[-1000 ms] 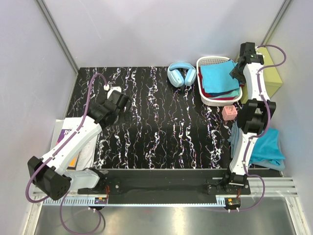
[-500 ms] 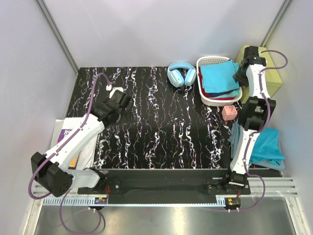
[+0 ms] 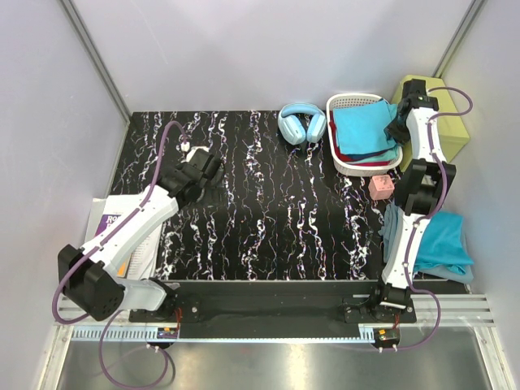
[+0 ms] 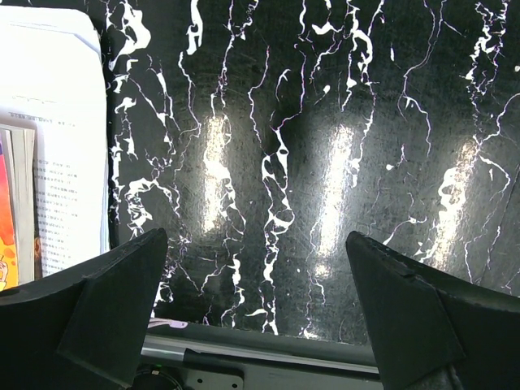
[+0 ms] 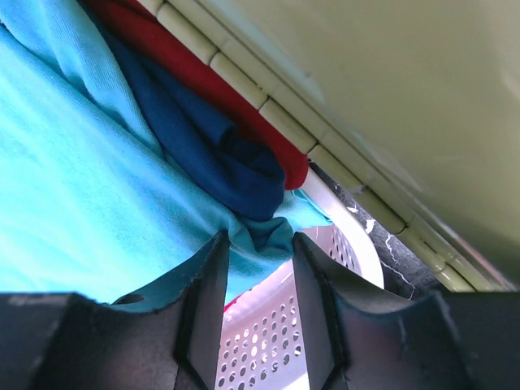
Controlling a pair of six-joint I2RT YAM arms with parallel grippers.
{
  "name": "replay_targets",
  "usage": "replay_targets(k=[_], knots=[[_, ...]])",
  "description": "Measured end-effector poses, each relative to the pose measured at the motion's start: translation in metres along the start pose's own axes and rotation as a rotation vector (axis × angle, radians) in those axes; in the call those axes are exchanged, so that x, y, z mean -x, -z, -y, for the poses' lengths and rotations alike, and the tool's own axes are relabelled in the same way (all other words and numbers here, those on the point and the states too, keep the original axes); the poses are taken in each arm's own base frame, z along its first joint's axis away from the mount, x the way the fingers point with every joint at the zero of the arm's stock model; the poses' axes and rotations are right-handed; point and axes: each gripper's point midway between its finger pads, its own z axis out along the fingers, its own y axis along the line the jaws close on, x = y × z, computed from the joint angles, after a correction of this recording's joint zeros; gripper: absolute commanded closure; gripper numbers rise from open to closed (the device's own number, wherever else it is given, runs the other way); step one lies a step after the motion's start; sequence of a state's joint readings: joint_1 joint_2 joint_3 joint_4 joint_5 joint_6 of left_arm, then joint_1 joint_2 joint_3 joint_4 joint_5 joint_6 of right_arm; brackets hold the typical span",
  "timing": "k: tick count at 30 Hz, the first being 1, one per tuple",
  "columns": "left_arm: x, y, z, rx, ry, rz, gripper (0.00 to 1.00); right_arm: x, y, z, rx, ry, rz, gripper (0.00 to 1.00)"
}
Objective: Fold and stack the t-shirts
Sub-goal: Grab crumpled tshirt from bin with the right arm, then move the tshirt to the center of the board
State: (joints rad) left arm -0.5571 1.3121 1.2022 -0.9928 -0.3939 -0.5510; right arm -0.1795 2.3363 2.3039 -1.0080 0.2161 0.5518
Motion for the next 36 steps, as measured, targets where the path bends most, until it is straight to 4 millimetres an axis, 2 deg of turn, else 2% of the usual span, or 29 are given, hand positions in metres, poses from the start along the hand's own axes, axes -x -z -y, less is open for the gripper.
replay_targets(k=[4, 5, 7, 8, 10, 12, 14, 19, 23, 26, 29, 32, 34, 36], knots=[[0.0, 0.0, 0.001, -0.002, -0.002, -0.001, 0.01, 0.0, 0.001, -0.001, 0.002, 0.0, 0.0, 0.59], [-0.001, 0.0, 0.001, -0.003, -0.003, -0.001, 0.01, 0.0, 0.001, -0.001, 0.003, 0.0, 0.0, 0.67], [-0.001, 0.001, 0.003, -0.006, -0.007, 0.0, 0.01, 0.0, 0.002, -0.001, 0.005, -0.001, 0.001, 0.78], [-0.001, 0.001, 0.003, -0.007, -0.009, -0.001, 0.01, 0.0, 0.002, -0.002, 0.008, 0.002, 0.001, 0.89], [-0.002, 0.001, 0.004, -0.009, -0.011, 0.0, 0.01, 0.0, 0.004, -0.003, 0.015, -0.001, -0.001, 0.94], [-0.002, 0.001, 0.004, -0.009, -0.012, 0.0, 0.01, -0.001, 0.006, -0.004, 0.023, -0.002, -0.002, 0.95], [-0.002, 0.001, 0.004, -0.01, -0.013, 0.0, 0.01, -0.001, 0.007, -0.004, 0.024, -0.003, -0.002, 0.99], [-0.002, 0.001, 0.005, -0.011, -0.015, 0.0, 0.01, 0.0, 0.015, -0.007, 0.034, 0.001, 0.009, 1.0], [-0.002, 0.002, 0.005, -0.012, -0.015, 0.001, 0.01, -0.005, 0.029, -0.021, 0.038, 0.046, 0.041, 1.0], [-0.002, 0.002, 0.008, -0.02, -0.02, 0.004, 0.01, -0.02, 0.057, -0.052, 0.065, 0.133, 0.088, 1.0], [-0.002, 0.004, 0.013, -0.034, -0.028, 0.011, 0.01, -0.052, 0.11, -0.106, 0.155, 0.262, 0.148, 1.0], [-0.002, 0.005, 0.017, -0.045, -0.038, 0.016, 0.01, -0.085, 0.166, -0.146, 0.258, 0.358, 0.18, 1.0], [-0.003, 0.006, 0.02, -0.052, -0.046, 0.018, 0.01, -0.1, 0.204, -0.163, 0.328, 0.4, 0.204, 1.0], [-0.004, 0.007, 0.022, -0.057, -0.051, 0.02, 0.01, -0.105, 0.239, -0.169, 0.377, 0.419, 0.232, 1.0]])
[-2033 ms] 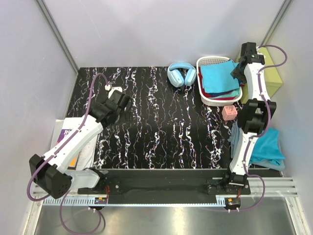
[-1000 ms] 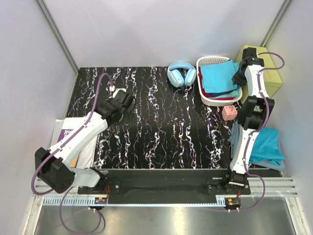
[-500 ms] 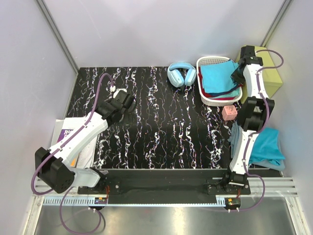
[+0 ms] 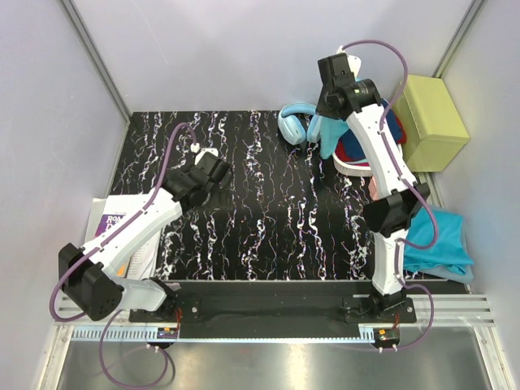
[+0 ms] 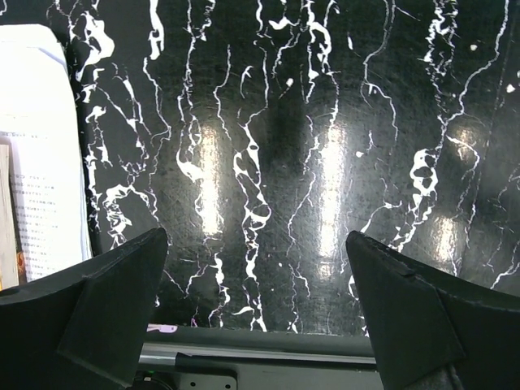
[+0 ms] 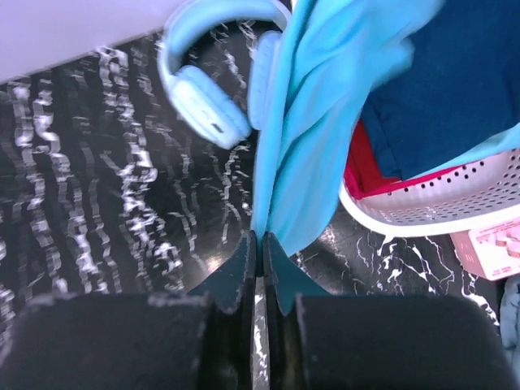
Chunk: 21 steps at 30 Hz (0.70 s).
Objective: Fold and stack the t-shirts
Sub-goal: Move the tshirt to the center of the board
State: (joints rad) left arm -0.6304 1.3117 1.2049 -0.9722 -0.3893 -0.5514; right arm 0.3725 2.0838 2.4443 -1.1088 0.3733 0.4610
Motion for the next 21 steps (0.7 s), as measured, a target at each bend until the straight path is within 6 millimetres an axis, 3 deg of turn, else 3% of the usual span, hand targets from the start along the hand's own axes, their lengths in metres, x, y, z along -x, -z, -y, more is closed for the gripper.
replay_targets(k=[6, 10, 13, 16, 18, 21], knots=[[-0.001, 0.003, 0.003, -0.013, -0.004, 0.008, 0.01, 0.034, 0.088, -0.014, 0.083, 0.0, 0.13, 1.0], [0.0, 0.01, 0.005, -0.03, 0.002, 0.027, 0.01, 0.035, 0.152, -0.027, 0.17, 0.02, 0.186, 1.0], [0.003, 0.017, 0.004, -0.042, 0.013, 0.049, 0.01, 0.021, 0.198, -0.038, 0.252, 0.056, 0.192, 1.0], [0.006, 0.022, 0.002, -0.05, 0.027, 0.07, 0.01, 0.002, 0.231, -0.042, 0.308, 0.093, 0.179, 1.0], [0.007, 0.024, 0.001, -0.05, 0.033, 0.078, 0.01, -0.015, 0.241, -0.041, 0.324, 0.121, 0.149, 1.0], [0.007, 0.024, 0.001, -0.048, 0.038, 0.08, 0.01, -0.042, 0.239, -0.038, 0.314, 0.169, 0.091, 1.0]])
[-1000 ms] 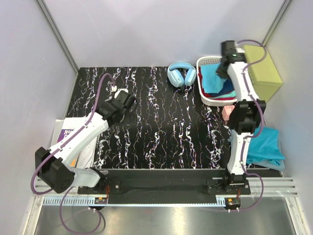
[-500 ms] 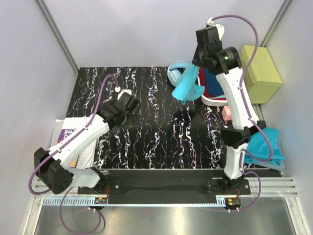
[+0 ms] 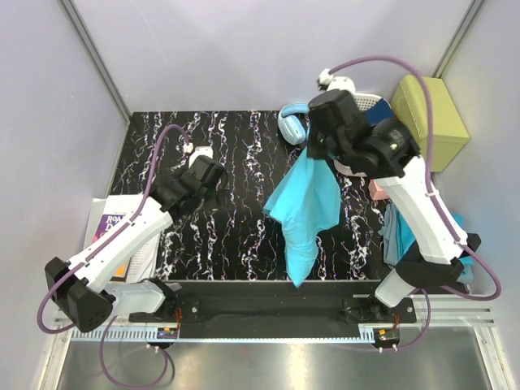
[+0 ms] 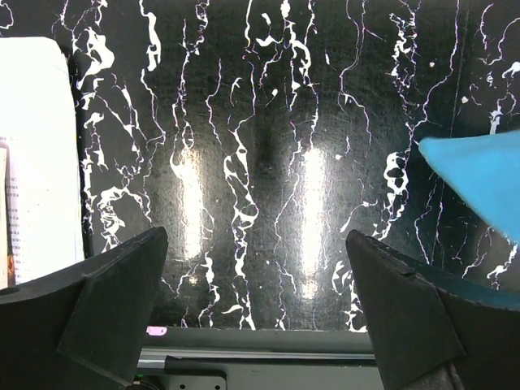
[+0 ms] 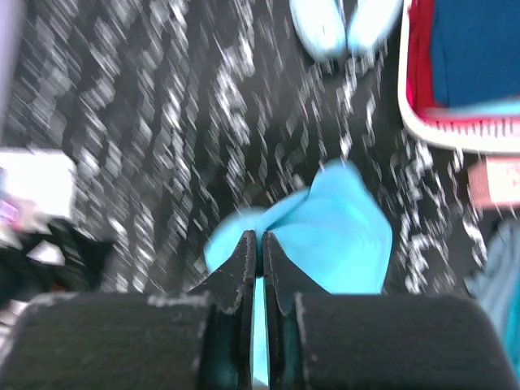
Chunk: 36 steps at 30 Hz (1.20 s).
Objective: Fold and stack the t-shirts
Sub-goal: Move the tshirt to the center of the board
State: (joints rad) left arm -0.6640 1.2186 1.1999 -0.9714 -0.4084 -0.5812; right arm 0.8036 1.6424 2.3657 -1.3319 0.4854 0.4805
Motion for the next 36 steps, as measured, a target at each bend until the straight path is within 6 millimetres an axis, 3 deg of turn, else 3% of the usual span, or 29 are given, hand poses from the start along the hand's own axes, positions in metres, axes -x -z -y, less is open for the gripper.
replay_targets(k=[7, 11, 16, 22, 26, 31, 35, 36], knots=[[-0.007, -0.003, -0.003, 0.023, 0.011, -0.01, 0.01, -0.1, -0.049, -0.005, -0.052, 0.145, -0.26, 1.0], [-0.006, -0.003, -0.004, 0.031, 0.022, -0.005, 0.01, -0.13, -0.079, -0.015, -0.061, 0.187, -0.335, 1.0], [-0.006, -0.003, -0.003, 0.034, 0.03, -0.001, 0.01, -0.126, -0.106, -0.032, -0.048, 0.223, -0.316, 1.0], [-0.007, -0.002, -0.002, 0.036, 0.024, -0.001, 0.01, -0.083, -0.131, -0.067, -0.002, 0.197, -0.22, 1.0], [-0.008, -0.002, -0.002, 0.041, 0.018, 0.002, 0.01, -0.07, -0.163, -0.072, -0.004, 0.157, -0.201, 1.0], [-0.007, -0.001, -0.006, 0.057, 0.016, 0.008, 0.01, -0.077, -0.204, -0.069, -0.001, 0.122, -0.24, 1.0], [-0.007, -0.001, -0.007, 0.062, 0.017, 0.014, 0.01, -0.101, -0.228, -0.085, 0.056, 0.106, -0.307, 1.0], [-0.008, -0.001, -0.009, 0.064, 0.016, 0.013, 0.01, -0.11, -0.232, -0.088, 0.067, 0.104, -0.331, 0.91]])
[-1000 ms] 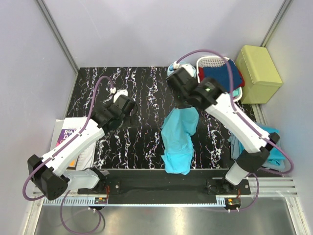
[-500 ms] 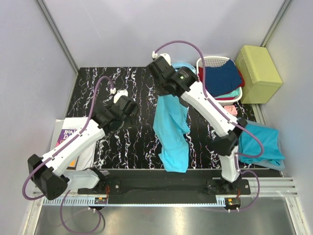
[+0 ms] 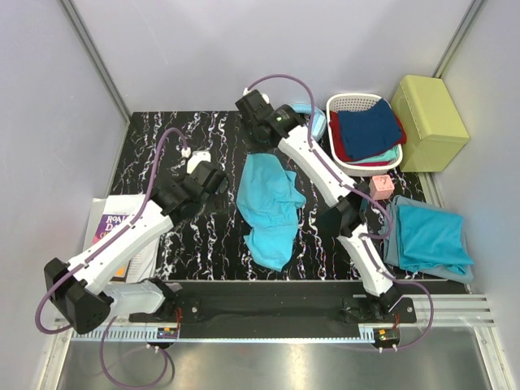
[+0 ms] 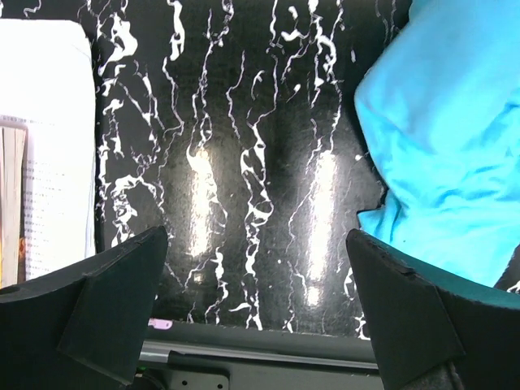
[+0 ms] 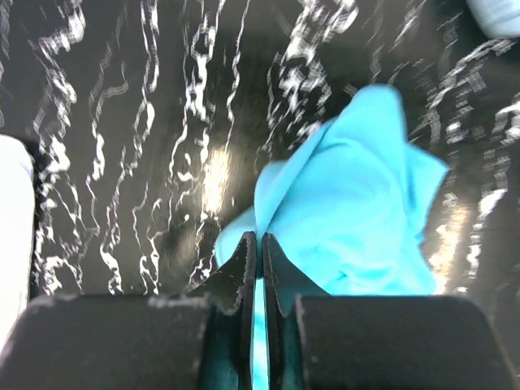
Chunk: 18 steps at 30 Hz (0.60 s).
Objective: Fold and stack the t-shirts
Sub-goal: Move the tshirt to the center of the board
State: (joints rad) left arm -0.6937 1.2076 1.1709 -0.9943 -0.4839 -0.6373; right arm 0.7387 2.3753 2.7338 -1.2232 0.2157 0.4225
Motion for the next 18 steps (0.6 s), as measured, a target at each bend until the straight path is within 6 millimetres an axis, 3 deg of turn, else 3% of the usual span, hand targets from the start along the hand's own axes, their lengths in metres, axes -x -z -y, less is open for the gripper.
replay_targets(k=[3, 4, 6, 7, 8, 10, 13, 15, 18], knots=[[-0.005, 0.0, -0.003, 0.003, -0.003, -0.004, 0.01, -0.016, -0.019, -0.004, -0.001, 0.003, -0.05, 0.69], [-0.006, 0.0, -0.004, 0.004, -0.004, -0.005, 0.01, -0.02, -0.022, -0.002, -0.01, 0.003, -0.06, 0.56], [-0.009, 0.0, -0.006, 0.006, -0.006, -0.009, 0.01, -0.023, -0.024, 0.005, -0.046, 0.008, -0.063, 0.42], [-0.01, 0.0, -0.007, 0.008, -0.008, -0.011, 0.01, -0.024, -0.023, 0.01, -0.067, 0.014, -0.064, 0.29], [-0.01, 0.0, -0.007, 0.008, -0.008, -0.011, 0.01, -0.027, -0.019, 0.016, -0.091, 0.026, -0.068, 0.25], [-0.009, 0.0, -0.007, 0.008, -0.008, -0.01, 0.01, -0.029, 0.0, 0.032, -0.14, 0.05, -0.065, 0.18], [-0.009, -0.001, -0.005, 0.005, -0.01, -0.009, 0.01, -0.029, 0.029, 0.046, -0.166, 0.052, -0.04, 0.17], [-0.01, -0.002, -0.003, 0.006, -0.017, -0.01, 0.01, -0.035, 0.061, 0.061, -0.178, 0.049, -0.022, 0.2], [-0.013, -0.008, 0.001, 0.015, -0.036, -0.025, 0.01, -0.052, 0.093, 0.082, -0.185, 0.03, 0.008, 0.32]])
